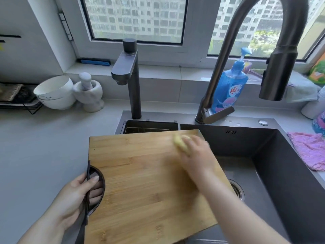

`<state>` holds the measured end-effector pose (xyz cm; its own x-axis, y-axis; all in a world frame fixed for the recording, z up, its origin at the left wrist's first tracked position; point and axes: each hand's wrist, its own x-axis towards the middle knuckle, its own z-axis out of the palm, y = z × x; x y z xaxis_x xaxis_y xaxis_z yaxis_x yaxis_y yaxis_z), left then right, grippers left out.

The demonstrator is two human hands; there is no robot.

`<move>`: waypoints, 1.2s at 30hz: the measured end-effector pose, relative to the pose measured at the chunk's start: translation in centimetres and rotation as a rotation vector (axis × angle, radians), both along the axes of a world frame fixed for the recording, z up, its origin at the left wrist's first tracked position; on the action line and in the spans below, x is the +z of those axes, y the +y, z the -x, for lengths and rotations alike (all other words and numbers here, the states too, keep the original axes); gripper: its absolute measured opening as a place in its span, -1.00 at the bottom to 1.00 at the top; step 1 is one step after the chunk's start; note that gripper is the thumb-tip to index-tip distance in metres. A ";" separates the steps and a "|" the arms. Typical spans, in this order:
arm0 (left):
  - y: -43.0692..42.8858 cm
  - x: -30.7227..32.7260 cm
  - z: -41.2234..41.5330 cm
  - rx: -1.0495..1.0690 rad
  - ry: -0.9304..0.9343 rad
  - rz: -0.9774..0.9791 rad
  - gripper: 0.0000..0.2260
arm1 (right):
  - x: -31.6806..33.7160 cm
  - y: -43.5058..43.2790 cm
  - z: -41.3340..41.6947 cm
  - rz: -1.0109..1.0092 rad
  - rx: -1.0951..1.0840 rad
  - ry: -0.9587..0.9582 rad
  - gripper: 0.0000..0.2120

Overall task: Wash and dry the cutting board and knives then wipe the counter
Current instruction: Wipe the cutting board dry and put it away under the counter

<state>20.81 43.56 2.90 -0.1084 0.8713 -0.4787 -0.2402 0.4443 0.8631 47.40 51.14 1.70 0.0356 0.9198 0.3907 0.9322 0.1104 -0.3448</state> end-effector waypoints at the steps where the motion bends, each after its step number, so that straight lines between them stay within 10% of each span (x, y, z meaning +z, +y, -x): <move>1: -0.1 0.2 0.1 -0.008 0.010 0.001 -0.83 | 0.8 -0.7 3.2 -0.067 0.161 -0.001 -0.70; 6: -0.7 0.3 1.1 -0.003 0.013 0.041 -0.82 | 1.3 -2.5 11.4 0.226 0.745 -0.243 -0.62; 17: -1.3 -1.3 2.9 -0.006 -0.021 0.120 -0.86 | 0.0 3.5 -6.5 0.506 -0.344 -0.006 -0.65; 21: -1.1 -1.4 3.0 -0.001 -0.011 0.141 -0.87 | 2.1 2.7 2.2 0.264 -0.019 0.071 -0.65; 27: -1.1 -1.2 2.7 0.006 -0.030 0.128 -0.86 | 1.7 -1.2 12.5 0.427 0.541 -0.200 -0.63; 36: -1.0 -0.6 2.1 -0.023 -0.063 0.109 -0.83 | -0.2 -1.0 -5.8 0.549 -0.361 -0.005 -0.69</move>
<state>18.69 42.51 2.34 -0.0557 0.8158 -0.5757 -0.2815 0.5403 0.7929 53.20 50.12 1.47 0.3789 0.9161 -0.1314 0.8792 -0.4006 -0.2578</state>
